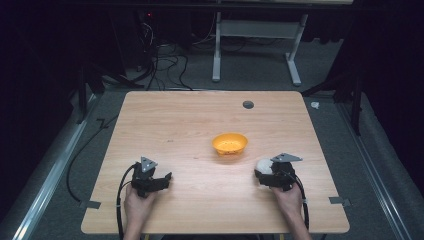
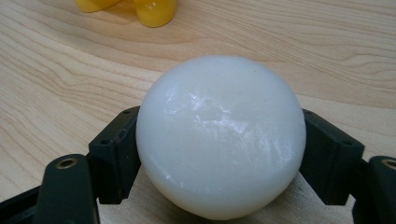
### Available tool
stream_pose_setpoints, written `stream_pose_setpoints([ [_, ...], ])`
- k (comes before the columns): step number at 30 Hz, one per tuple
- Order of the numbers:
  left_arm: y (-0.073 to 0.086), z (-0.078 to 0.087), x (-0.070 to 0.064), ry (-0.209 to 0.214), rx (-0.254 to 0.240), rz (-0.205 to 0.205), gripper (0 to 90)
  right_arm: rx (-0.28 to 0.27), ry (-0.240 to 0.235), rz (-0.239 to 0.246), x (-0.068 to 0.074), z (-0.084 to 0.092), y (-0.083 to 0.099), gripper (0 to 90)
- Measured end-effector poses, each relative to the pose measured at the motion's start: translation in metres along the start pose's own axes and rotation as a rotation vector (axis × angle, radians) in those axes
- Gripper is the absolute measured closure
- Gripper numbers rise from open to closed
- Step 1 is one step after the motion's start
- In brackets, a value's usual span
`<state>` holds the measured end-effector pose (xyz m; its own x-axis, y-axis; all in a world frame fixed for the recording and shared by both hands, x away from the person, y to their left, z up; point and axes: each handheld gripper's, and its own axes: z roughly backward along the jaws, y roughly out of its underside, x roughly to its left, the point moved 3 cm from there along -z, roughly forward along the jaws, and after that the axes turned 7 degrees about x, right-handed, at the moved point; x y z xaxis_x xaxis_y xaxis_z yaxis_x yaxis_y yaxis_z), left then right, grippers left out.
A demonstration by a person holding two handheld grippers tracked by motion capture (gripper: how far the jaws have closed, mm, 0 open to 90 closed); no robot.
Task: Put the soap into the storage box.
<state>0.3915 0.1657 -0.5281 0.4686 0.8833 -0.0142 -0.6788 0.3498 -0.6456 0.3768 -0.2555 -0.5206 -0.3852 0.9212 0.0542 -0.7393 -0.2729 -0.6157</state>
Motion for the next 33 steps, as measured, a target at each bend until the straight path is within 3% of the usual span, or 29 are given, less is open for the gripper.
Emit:
stream_pose_setpoints([
  [16,0.000,0.000,0.000,0.000,0.000,0.000,20.5,-0.022,-0.009,0.020,0.002,0.005,-0.002,24.8],
  [33,0.000,0.000,0.000,0.001,0.000,0.002,20.5,-0.056,-0.046,0.040,0.007,0.018,-0.016,24.8],
])
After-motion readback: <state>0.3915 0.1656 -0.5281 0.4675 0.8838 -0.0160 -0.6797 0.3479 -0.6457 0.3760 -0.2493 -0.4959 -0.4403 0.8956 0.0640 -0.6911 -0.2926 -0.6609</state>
